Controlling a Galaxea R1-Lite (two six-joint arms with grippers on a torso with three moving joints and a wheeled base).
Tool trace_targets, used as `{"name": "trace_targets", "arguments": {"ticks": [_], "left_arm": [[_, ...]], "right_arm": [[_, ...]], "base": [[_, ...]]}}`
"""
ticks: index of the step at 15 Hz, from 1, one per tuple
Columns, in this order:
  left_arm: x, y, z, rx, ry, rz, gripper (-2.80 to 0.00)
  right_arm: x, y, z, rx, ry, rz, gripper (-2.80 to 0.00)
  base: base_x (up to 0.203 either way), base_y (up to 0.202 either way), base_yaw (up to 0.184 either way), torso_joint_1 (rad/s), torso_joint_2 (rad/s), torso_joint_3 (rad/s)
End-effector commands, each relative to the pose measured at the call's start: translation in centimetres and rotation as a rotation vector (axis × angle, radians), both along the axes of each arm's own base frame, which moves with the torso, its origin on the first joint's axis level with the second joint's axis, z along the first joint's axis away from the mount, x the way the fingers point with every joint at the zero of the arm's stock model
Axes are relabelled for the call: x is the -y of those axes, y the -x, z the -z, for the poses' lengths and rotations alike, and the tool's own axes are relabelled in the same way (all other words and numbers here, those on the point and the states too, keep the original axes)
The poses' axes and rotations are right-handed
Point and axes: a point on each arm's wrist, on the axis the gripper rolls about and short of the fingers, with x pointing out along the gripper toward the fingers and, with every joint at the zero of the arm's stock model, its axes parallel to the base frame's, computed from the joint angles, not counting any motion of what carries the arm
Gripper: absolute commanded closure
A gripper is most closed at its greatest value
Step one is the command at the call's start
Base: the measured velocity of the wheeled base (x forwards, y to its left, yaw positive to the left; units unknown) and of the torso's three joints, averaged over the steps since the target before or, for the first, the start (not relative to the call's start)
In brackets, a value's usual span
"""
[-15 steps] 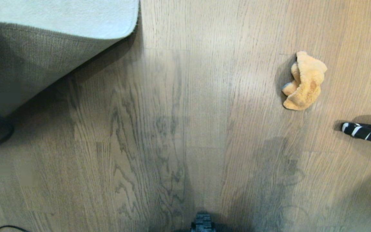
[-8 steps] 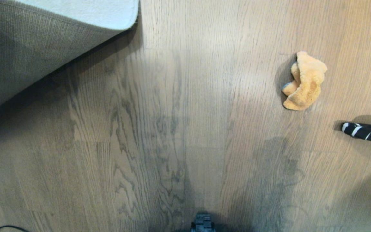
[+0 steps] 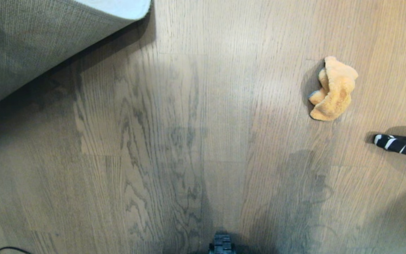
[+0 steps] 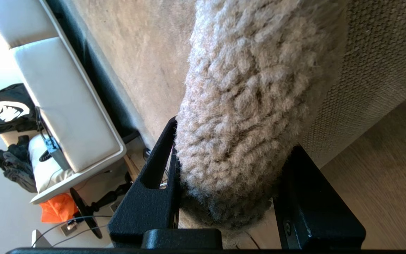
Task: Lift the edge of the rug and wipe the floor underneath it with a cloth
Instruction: Pick up the rag
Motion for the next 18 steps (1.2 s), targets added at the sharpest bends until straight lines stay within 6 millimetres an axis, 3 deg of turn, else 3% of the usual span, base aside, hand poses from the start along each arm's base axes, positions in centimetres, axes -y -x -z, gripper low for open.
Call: {"name": "trace_targets", "arguments": {"ticks": [1, 18], "left_arm": [[-0.1, 0.2, -0.3, 0.022, -0.001, -0.011, 0.0], [-0.1, 0.2, 1.0, -0.001, -0.001, -0.01, 0.0]], "right_arm": [[0.0, 0.0, 0.0, 0.0, 0.0, 0.0, 0.0], [0.0, 0.0, 0.0, 0.0, 0.0, 0.0, 0.0]], "base": [[0.0, 0.0, 0.0, 0.0, 0.0, 0.0], [0.0, 0.0, 0.0, 0.0, 0.0, 0.0]]}}
